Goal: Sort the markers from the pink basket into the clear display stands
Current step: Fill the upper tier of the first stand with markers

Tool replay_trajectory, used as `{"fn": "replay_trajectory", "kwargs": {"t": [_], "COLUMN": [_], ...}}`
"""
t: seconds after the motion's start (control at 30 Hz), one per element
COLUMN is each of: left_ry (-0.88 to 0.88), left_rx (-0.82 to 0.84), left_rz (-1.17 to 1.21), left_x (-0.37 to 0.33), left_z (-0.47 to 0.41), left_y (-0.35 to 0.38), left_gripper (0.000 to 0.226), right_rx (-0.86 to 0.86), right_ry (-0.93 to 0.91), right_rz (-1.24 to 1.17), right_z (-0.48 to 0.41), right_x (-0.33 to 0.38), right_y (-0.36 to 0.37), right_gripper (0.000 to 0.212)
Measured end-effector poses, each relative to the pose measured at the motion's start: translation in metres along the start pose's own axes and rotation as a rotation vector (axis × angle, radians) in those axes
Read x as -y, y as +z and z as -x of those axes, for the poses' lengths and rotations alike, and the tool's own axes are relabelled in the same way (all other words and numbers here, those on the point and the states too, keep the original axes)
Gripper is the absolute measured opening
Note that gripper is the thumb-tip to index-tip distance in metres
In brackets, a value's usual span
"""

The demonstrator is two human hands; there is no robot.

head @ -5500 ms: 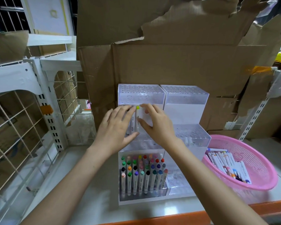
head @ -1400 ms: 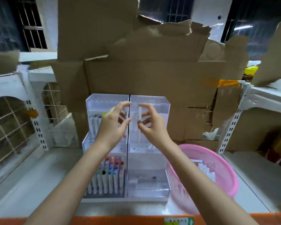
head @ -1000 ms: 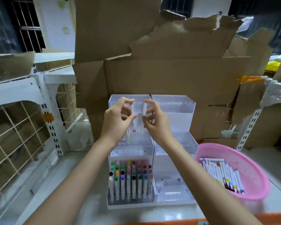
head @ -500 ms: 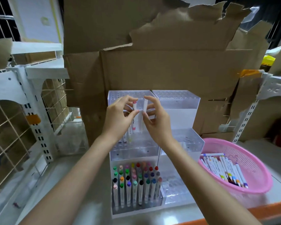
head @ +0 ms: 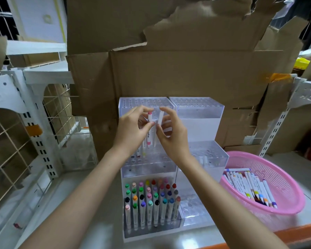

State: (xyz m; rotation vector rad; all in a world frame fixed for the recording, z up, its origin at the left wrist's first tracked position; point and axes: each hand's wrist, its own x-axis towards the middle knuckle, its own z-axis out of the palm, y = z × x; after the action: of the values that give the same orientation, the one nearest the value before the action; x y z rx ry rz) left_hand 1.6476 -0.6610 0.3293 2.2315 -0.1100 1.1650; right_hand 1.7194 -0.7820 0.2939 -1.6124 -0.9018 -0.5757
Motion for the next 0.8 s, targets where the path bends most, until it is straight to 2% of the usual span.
{"fn": "replay_trajectory", "kwargs": {"t": [0.6,0.8], "left_ry": [0.059,0.053], "left_rx": [0.031,0.005], "left_rz": [-0.132,-0.062], "left_x": [0.0006,-0.0056], "left_z": [0.0033,-0.0022], "left_y": [-0.0003,-0.0010], "left_gripper": [0.034,0.032], "right_rx": [-0.009,-0.020], "right_ry": [-0.019,-0.038], "right_rz": [0.021,0.038], "right_z": [0.0029,0.0029], "right_x": [-0.0007,-0.0001], "right_y": [-0.0025,-0.0025], "right_gripper": [0.043,0.041]}}
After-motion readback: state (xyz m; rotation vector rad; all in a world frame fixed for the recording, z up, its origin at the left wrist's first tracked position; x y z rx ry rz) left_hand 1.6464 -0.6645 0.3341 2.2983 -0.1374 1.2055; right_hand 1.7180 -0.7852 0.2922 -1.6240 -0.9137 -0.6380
